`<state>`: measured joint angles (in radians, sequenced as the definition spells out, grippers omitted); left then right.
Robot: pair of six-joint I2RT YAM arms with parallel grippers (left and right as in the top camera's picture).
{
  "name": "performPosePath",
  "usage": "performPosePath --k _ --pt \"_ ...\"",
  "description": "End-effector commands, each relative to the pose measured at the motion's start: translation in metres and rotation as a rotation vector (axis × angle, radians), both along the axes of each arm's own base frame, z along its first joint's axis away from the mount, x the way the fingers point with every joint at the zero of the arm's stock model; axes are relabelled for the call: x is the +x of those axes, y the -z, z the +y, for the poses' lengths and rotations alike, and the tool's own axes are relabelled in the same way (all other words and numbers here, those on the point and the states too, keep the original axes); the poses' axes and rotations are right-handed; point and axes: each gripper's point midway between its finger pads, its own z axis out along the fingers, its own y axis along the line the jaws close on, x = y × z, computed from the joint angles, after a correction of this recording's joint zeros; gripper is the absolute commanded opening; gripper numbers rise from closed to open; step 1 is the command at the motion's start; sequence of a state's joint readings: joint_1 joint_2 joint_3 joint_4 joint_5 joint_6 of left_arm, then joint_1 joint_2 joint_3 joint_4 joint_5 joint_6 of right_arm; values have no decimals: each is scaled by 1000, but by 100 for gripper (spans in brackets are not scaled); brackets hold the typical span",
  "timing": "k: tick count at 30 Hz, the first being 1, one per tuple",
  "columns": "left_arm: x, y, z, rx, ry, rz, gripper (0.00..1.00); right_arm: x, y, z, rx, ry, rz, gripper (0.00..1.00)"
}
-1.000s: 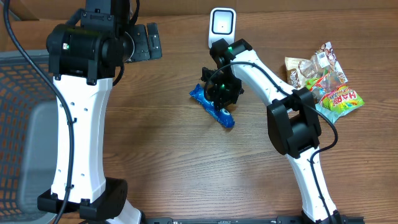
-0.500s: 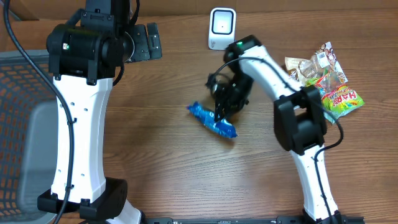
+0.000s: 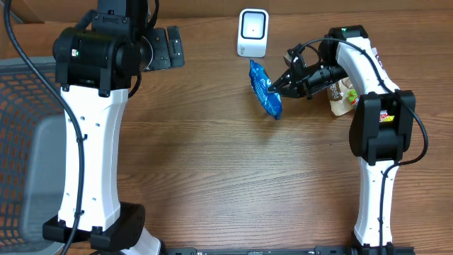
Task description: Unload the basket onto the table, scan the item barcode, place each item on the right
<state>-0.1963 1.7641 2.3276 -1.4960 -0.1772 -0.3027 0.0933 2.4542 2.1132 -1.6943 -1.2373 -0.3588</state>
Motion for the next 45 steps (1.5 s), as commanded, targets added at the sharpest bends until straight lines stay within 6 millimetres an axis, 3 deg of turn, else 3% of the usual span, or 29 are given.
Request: performPosePath --k 1,9,16,22,28,34,37,38,39,41,45 --pt "1 0 2 21 7 -3 100 9 -33 14 131 50 22 4" --pt "1 0 2 21 7 -3 100 17 -56 18 259 105 63 4" --pt "1 0 2 22 7 -2 100 16 -53 18 240 98 60 4" --pt "1 0 2 21 7 -3 100 -2 -19 22 78 15 62 4" --pt "1 0 2 22 7 -3 100 -22 13 41 79 -27 106 4" --pt "1 0 2 22 7 -2 100 -32 52 41 102 -21 93 4" --pt "1 0 2 21 7 -2 100 -33 75 32 -6 -31 97 16" --pt "1 0 2 22 7 -2 100 -32 82 28 -54 -33 99 23" --pt "1 0 2 22 7 -2 100 -29 95 20 -159 -35 92 36" --pt "1 0 2 22 7 -3 100 -23 110 7 -318 -28 77 50" --pt "1 0 2 22 7 -2 100 -6 114 -16 -575 -5 -11 68"
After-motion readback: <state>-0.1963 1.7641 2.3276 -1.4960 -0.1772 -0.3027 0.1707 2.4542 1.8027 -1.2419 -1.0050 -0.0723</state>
